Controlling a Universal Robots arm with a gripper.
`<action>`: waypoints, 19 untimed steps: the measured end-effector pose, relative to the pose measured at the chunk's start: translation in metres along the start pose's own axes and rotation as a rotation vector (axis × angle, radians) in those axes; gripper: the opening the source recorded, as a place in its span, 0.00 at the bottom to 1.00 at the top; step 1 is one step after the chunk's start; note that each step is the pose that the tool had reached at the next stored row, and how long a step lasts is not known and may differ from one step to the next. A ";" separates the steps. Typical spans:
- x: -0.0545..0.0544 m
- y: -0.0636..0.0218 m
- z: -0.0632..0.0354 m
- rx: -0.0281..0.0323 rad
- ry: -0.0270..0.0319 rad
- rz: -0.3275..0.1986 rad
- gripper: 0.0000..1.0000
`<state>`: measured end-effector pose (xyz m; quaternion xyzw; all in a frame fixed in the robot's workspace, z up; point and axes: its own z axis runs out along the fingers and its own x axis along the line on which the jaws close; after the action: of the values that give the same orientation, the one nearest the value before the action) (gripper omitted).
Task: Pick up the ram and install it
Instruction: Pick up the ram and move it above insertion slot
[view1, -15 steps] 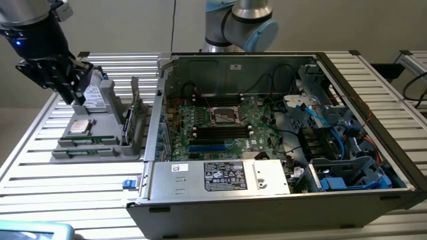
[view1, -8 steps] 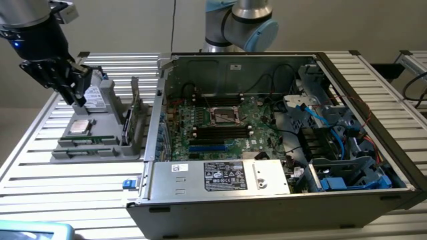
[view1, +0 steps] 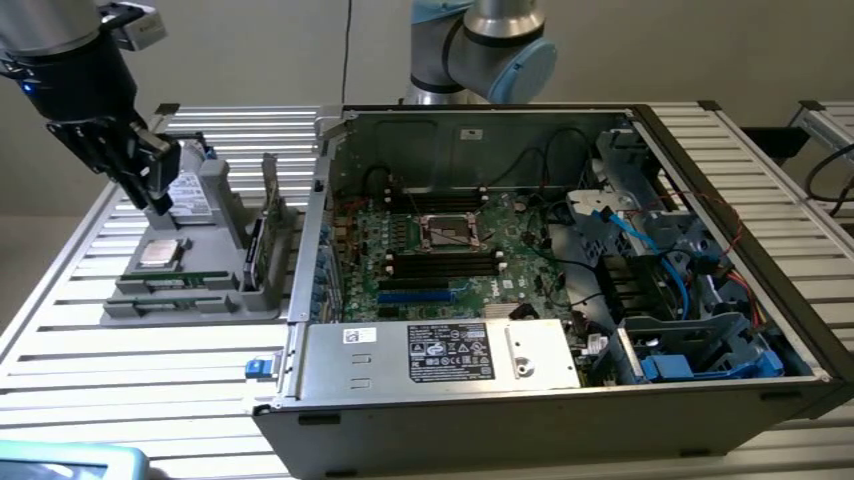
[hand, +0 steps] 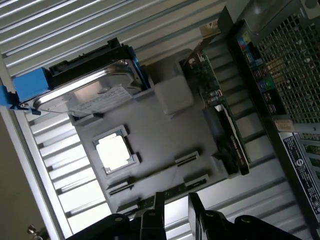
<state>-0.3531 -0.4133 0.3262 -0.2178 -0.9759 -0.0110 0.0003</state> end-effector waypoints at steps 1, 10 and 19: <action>0.000 0.0000 0.0000 -0.0001 -0.0004 0.018 0.33; 0.001 -0.0011 0.0004 -0.0003 0.0019 -0.063 0.33; 0.001 -0.0011 0.0005 0.0004 0.0054 -0.227 0.33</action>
<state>-0.3548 -0.4137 0.3256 -0.1056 -0.9943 -0.0114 0.0017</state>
